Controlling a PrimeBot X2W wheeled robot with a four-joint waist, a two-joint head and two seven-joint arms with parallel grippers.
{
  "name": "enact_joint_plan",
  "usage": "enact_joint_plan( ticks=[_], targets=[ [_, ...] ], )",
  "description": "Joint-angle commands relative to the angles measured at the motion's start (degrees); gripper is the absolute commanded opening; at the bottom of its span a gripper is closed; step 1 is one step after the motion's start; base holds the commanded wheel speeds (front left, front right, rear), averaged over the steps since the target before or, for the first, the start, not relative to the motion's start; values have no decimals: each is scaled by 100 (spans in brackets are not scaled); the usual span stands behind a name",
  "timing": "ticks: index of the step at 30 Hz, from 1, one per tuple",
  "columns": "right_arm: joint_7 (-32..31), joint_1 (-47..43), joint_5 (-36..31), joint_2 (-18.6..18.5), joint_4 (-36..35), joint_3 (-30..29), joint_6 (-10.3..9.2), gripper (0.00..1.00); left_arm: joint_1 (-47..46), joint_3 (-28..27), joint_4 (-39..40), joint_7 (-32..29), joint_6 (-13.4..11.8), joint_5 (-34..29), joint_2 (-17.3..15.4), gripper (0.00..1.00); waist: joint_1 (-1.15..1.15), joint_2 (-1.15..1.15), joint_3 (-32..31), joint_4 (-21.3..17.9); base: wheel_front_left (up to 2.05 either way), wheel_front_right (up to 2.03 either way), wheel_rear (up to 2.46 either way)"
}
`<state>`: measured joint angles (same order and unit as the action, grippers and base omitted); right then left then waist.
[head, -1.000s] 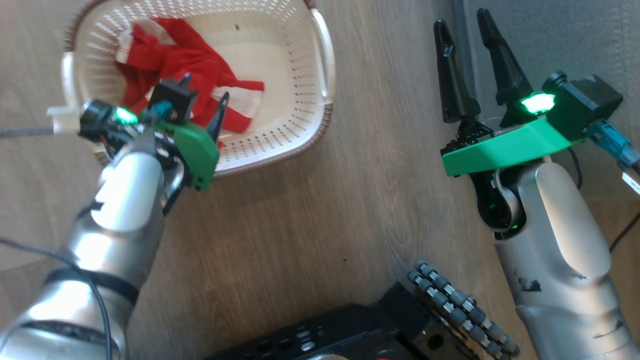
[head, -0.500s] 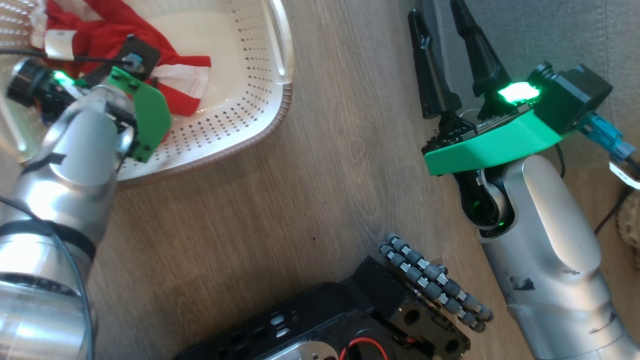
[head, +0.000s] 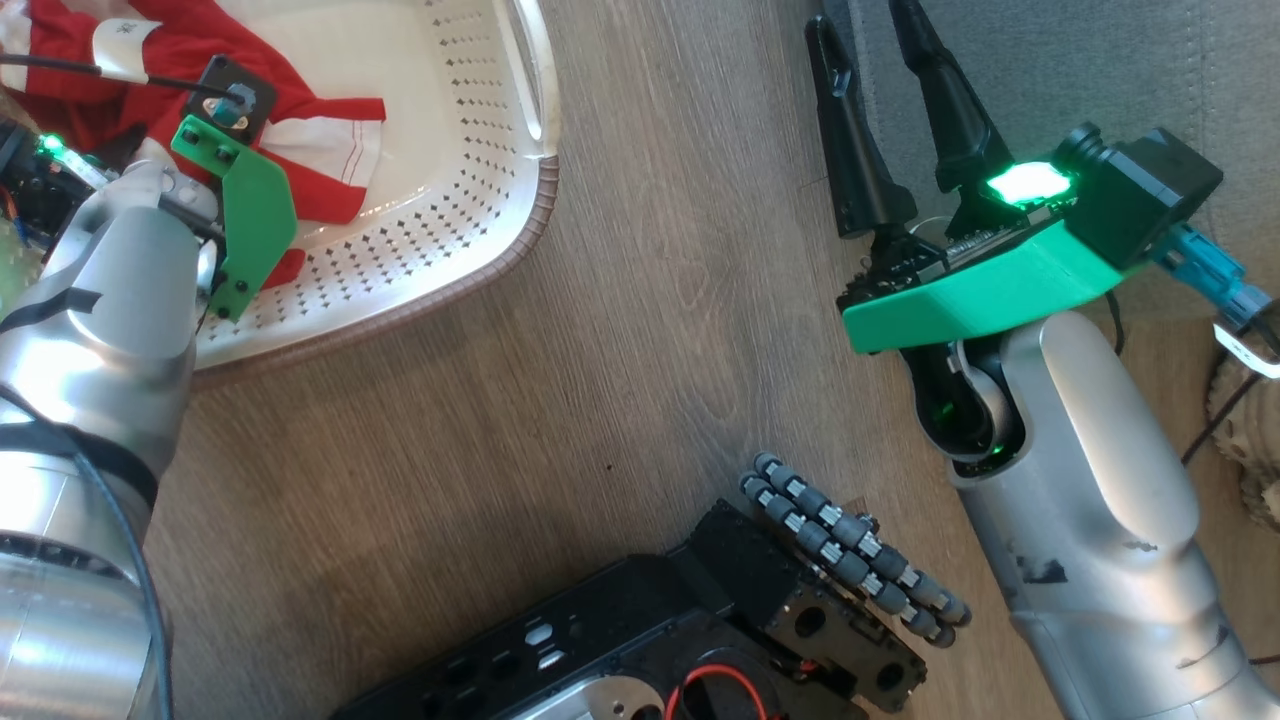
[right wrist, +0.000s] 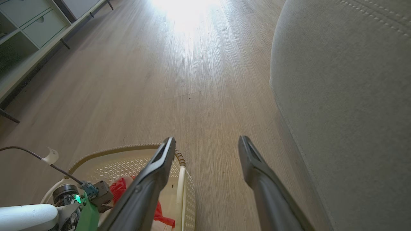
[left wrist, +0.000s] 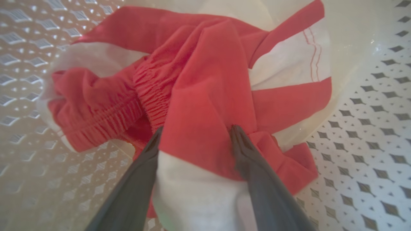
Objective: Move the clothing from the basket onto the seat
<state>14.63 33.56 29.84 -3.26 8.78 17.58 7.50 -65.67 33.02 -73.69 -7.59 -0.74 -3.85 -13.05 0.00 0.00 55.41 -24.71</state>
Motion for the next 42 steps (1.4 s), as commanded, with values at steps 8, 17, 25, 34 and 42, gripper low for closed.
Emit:
enact_joint_plan(
  ticks=[8, 17, 25, 34, 42],
  targets=[
    [37, -160, -5, 38, -111, -3, -1, 100, 327, -110, 49, 329, 62, 270, 124, 0, 0, 0, -267, 83, 0, 0, 0],
    [37, -223, -311, 38, 65, -190, -1, 100, 651, -274, 101, 1077, 198, 658, 524, 0, 0, 0, -956, 450, 0, 0, 0],
    [37, -383, -774, 38, 315, -401, -1, 100, 1059, -583, 149, 1955, 389, 1218, 855, 0, 0, 0, -1866, 974, 0, 0, 0],
    [37, -813, -1211, 38, 636, -585, -1, 100, 1525, -814, 763, 2250, 595, 1916, 1011, 0, 0, 0, -2883, 1619, 0, 0, 0],
    [37, -1146, -1389, 38, 877, -639, -1, 100, 2089, -634, 1965, 2257, 567, 2542, 1015, 0, 0, 0, -3703, 2036, 0, 0, 0]
  ],
)
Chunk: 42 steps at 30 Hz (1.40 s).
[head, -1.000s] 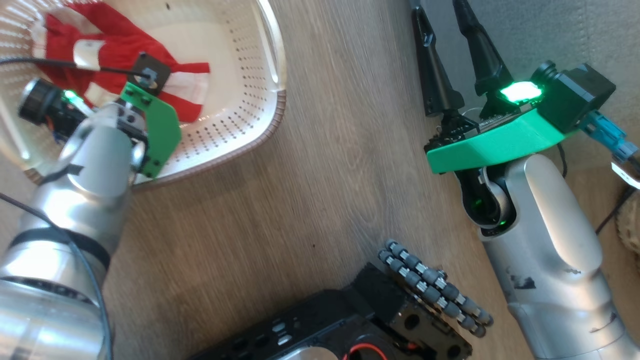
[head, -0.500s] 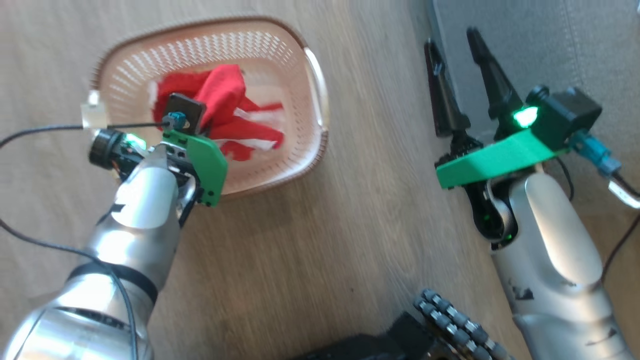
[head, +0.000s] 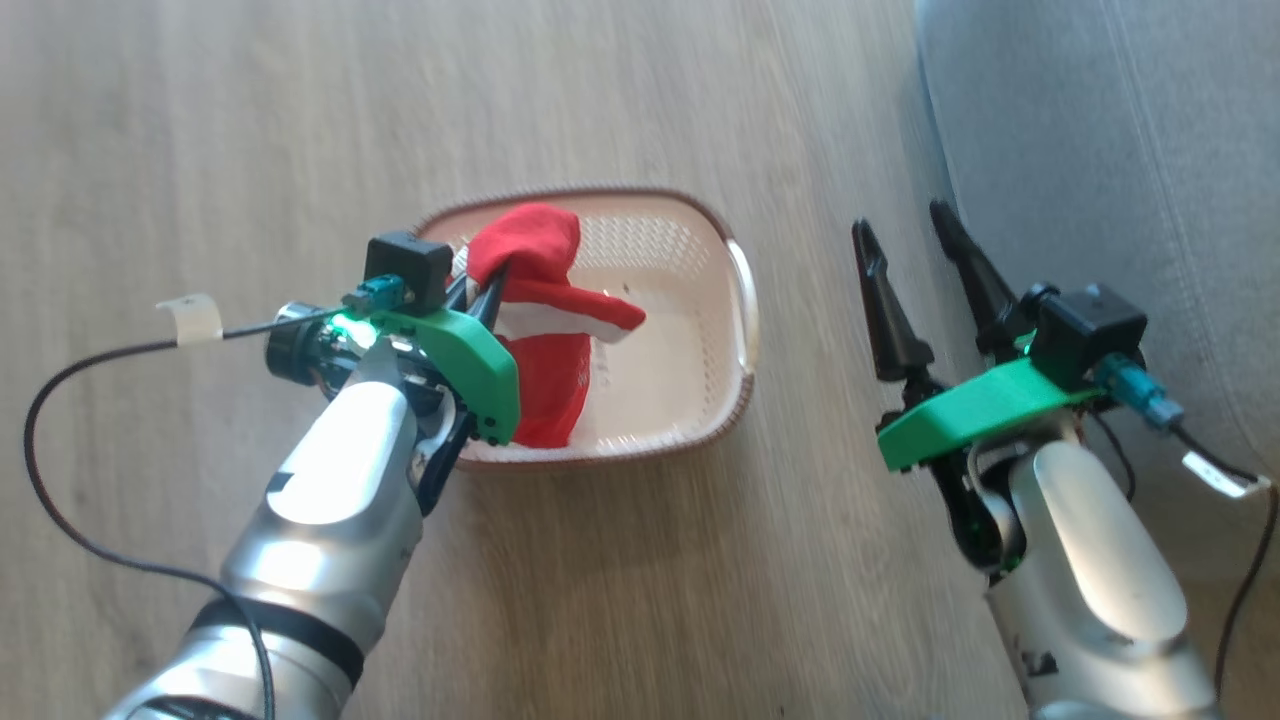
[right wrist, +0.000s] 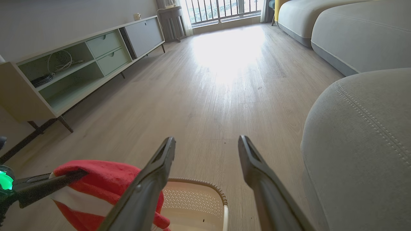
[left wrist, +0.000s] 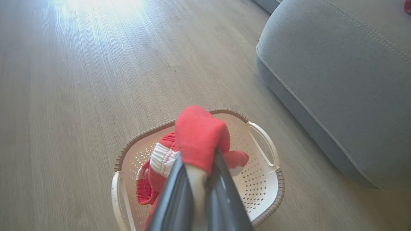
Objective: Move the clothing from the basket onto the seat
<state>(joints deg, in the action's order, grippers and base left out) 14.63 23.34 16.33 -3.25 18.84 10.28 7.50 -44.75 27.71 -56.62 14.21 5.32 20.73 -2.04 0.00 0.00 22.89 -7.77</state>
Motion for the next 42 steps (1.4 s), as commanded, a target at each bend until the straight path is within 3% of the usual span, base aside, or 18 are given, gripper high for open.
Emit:
enact_joint_plan(
  ticks=[1, 19, 34, 42],
  targets=[
    [37, -170, -45, 37, -101, 96, -1, 100, 41, -81, 369, 77, -67, 141, -85, 0, 0, 0, -545, 385, 0, 0, 0],
    [37, -948, -12, 24, 221, 67, -1, 100, 516, -4, 1570, 78, -251, 500, -84, 0, 0, 0, -1826, 799, 0, 0, 0],
    [37, -1262, -36, 29, 244, 99, -1, 100, 163, 223, 2029, 78, -245, 478, -84, 0, 0, 0, -2102, 876, 0, 0, 0],
    [37, -975, -70, 33, 296, 624, -1, 100, -72, 538, 2274, 29, -288, 599, -84, 0, 0, 0, -2090, 951, 0, 0, 0]
  ],
)
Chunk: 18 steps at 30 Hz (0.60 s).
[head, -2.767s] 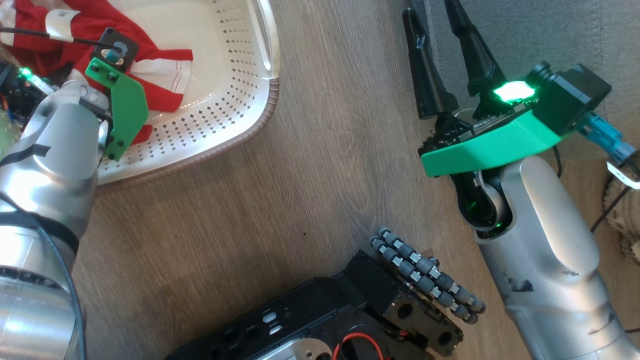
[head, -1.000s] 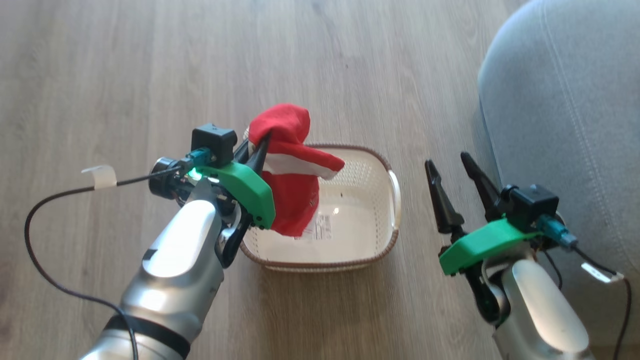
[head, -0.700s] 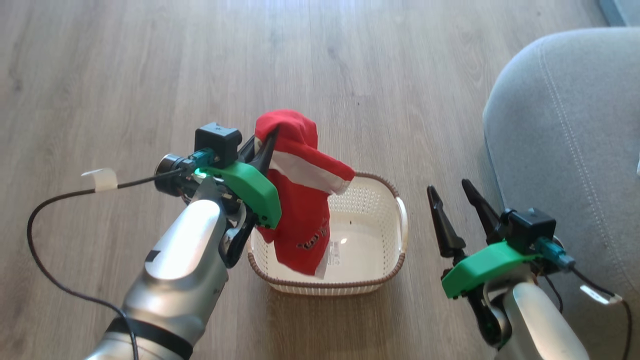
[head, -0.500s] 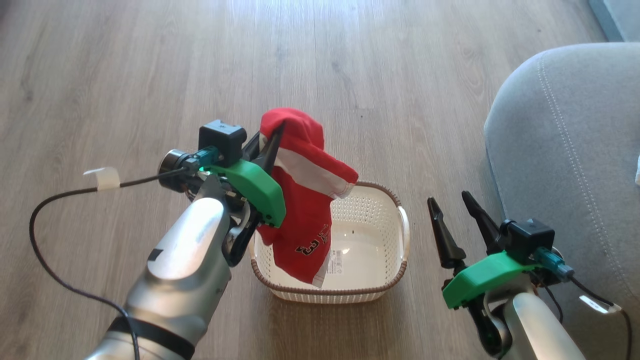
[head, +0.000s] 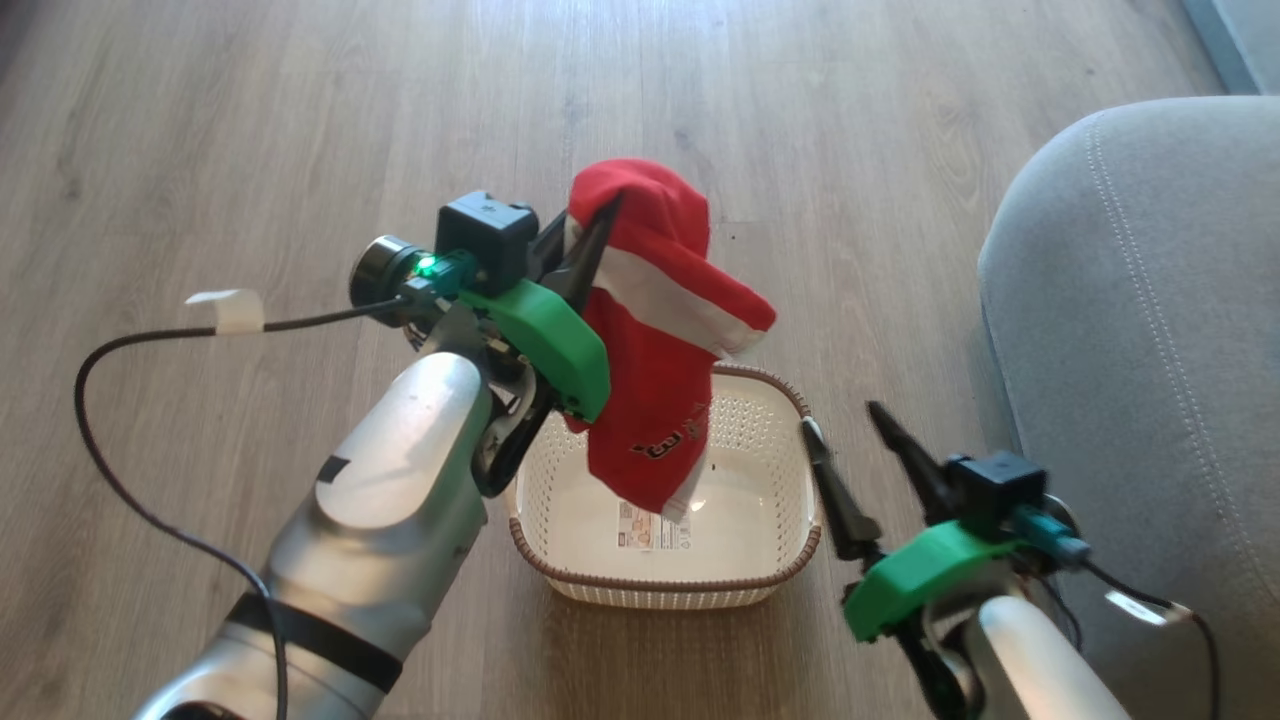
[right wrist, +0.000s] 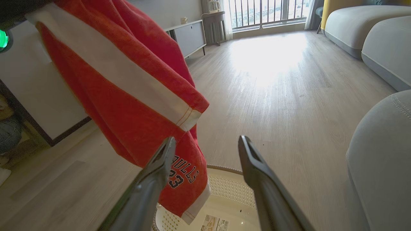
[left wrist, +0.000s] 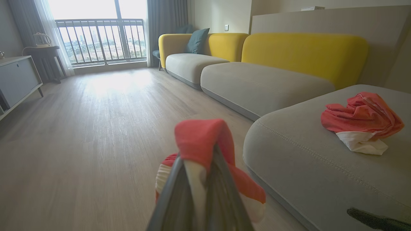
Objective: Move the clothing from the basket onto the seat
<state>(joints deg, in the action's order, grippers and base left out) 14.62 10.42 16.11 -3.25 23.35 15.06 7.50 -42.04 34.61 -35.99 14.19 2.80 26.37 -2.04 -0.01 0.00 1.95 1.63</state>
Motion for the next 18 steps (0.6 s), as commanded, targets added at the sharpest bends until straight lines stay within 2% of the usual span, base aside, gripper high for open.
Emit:
enact_joint_plan(
  ticks=[1, 13, 18],
  targets=[
    [38, 400, -50, 33, -124, 257, -1, 100, -364, -98, 250, 19, -43, 77, -84, 0, 1, 0, 10, 34, 0, 0, 0],
    [38, 1655, -80, 36, 678, 1407, -1, 100, -711, 871, 773, -60, -296, 639, -84, 0, 1, 0, 153, 565, 0, 0, 0],
    [38, 1904, 62, 36, 760, 1734, -1, 100, -827, 1214, 868, -56, -379, 812, -84, 0, 1, 0, 210, 737, 0, 0, 0]
  ],
)
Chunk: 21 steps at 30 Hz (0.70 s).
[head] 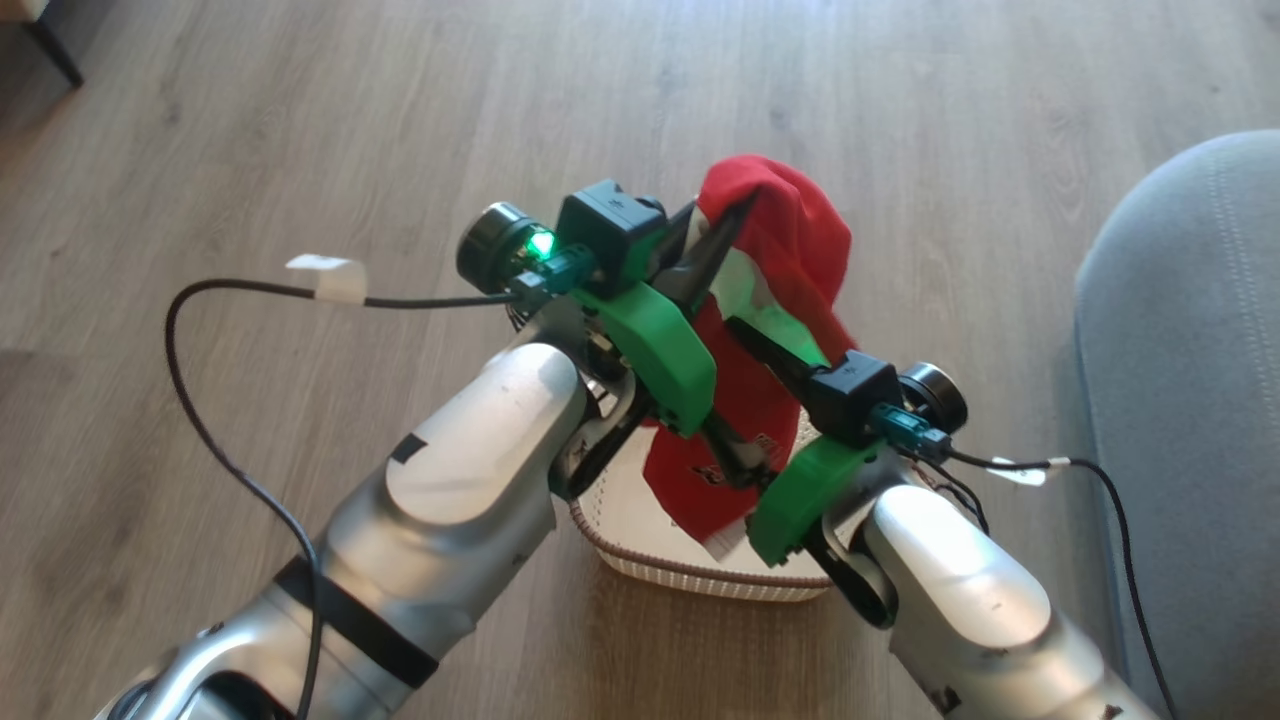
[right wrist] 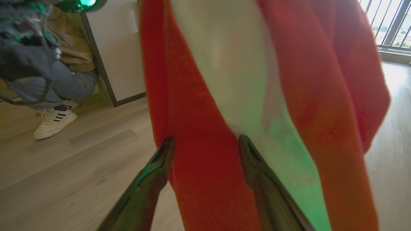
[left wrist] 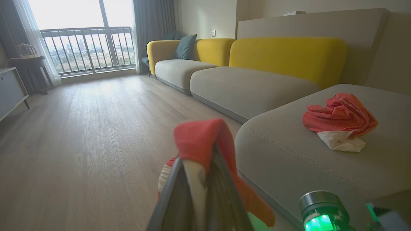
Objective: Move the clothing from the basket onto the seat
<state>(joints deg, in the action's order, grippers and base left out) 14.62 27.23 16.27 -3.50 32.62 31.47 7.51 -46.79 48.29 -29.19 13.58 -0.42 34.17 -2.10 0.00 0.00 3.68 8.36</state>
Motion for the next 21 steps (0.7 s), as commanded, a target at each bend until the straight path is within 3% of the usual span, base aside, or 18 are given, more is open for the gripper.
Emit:
enact_joint_plan(
  ticks=[1, 8, 21],
  targets=[
    [38, 272, 98, 61, -187, 165, -2, 100, -378, -77, 197, 7, -77, 71, -77, 0, 0, 0, 51, 98, 0, 0, 0],
    [38, 442, 215, 62, -261, 389, -2, 100, -501, 383, 203, 39, -185, 323, -77, 0, 0, 0, 86, 228, 0, 0, 0],
    [38, 445, -117, 62, 180, -377, -2, 100, -684, 957, 288, 107, -345, 723, -77, 0, 0, 0, 13, 278, 0, 0, 0]
  ],
)
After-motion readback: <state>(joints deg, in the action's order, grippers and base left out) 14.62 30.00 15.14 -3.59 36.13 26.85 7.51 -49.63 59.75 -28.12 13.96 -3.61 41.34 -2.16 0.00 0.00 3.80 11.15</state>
